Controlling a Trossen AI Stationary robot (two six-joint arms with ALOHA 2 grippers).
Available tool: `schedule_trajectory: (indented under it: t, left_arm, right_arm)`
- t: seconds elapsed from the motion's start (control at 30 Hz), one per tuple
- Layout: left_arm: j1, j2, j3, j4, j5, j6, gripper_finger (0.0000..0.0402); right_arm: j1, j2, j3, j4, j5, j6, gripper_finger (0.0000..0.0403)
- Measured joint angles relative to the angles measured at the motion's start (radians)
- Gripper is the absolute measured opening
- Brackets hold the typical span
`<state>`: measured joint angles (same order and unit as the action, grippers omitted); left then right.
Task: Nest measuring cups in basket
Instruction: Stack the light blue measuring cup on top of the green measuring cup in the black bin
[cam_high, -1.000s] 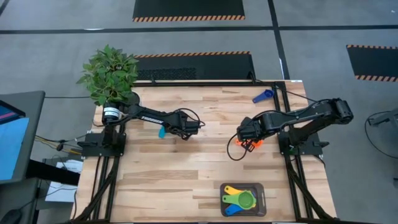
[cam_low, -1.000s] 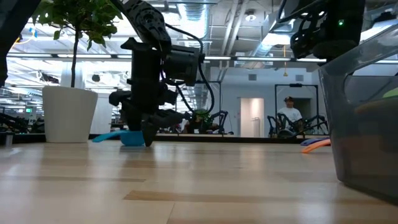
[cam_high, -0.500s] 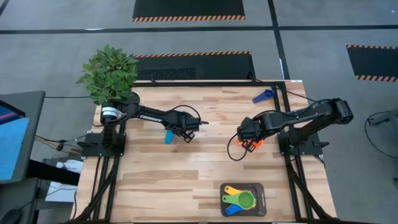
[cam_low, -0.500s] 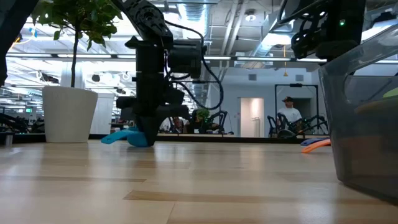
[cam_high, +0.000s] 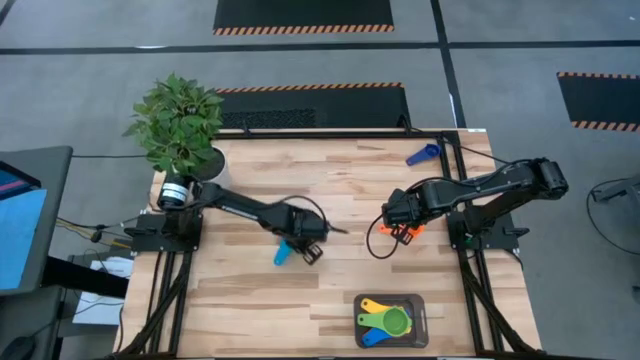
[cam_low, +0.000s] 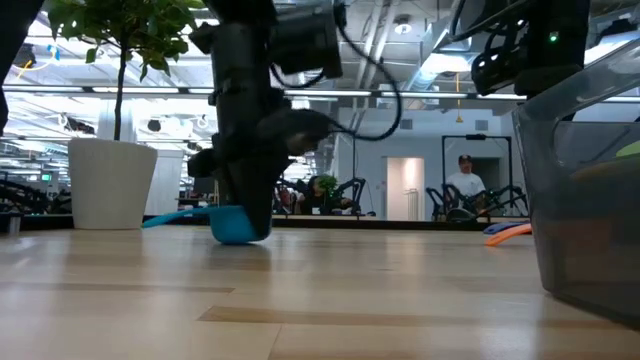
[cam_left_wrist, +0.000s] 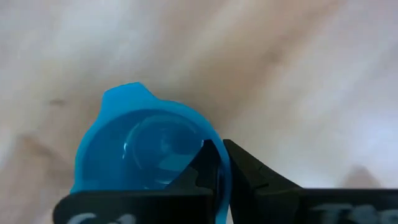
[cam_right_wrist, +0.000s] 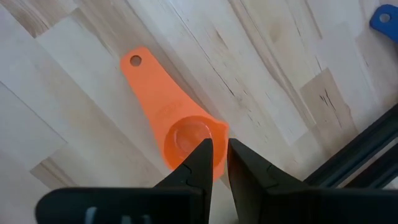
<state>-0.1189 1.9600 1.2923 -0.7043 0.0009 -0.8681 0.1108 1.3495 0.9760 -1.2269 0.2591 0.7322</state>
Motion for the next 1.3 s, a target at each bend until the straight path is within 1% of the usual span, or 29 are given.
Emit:
schedule_trajectory:
  t: [0.23,0.33,0.47,0.63,0.8,0.93,1.13,1.3]
  left_arm:
    - [-0.097,0.008,0.046,0.112,0.003,-0.012,0.0]
    - [-0.116,0.009,0.091,0.122,-0.014,0.022,0.0]
    - [-0.125,0.008,0.166,0.12,-0.053,0.081,0.0]
    - [-0.125,0.008,0.297,0.133,-0.105,0.208,0.0]
    - [-0.125,0.008,0.395,0.178,-0.116,0.327,0.0]
    - [-0.125,0.008,0.446,0.208,-0.116,0.394,0.0]
    - [-0.134,0.008,0.509,0.227,-0.118,0.477,0.0]
    - [-0.163,0.007,0.562,0.224,-0.118,0.557,0.0]
  right_arm:
    - [0.0,0.0,0.0,-0.001,0.0,-0.006,0.0071]
    - [0.0,0.0,0.0,-0.025,0.0,-0.048,0.0071]
    - [-0.007,0.0,0.0,-0.102,0.018,-0.034,0.0071]
    - [-0.009,-0.008,0.0,-0.233,0.035,0.082,0.0071]
    - [0.007,-0.067,0.0,-0.348,0.036,0.256,0.0071]
    - [0.049,-0.152,0.002,-0.323,0.032,0.354,0.0071]
    - [0.144,-0.243,0.001,-0.317,0.032,0.501,0.0071]
    - [0.204,-0.285,0.0,-0.225,0.032,0.559,0.0071]
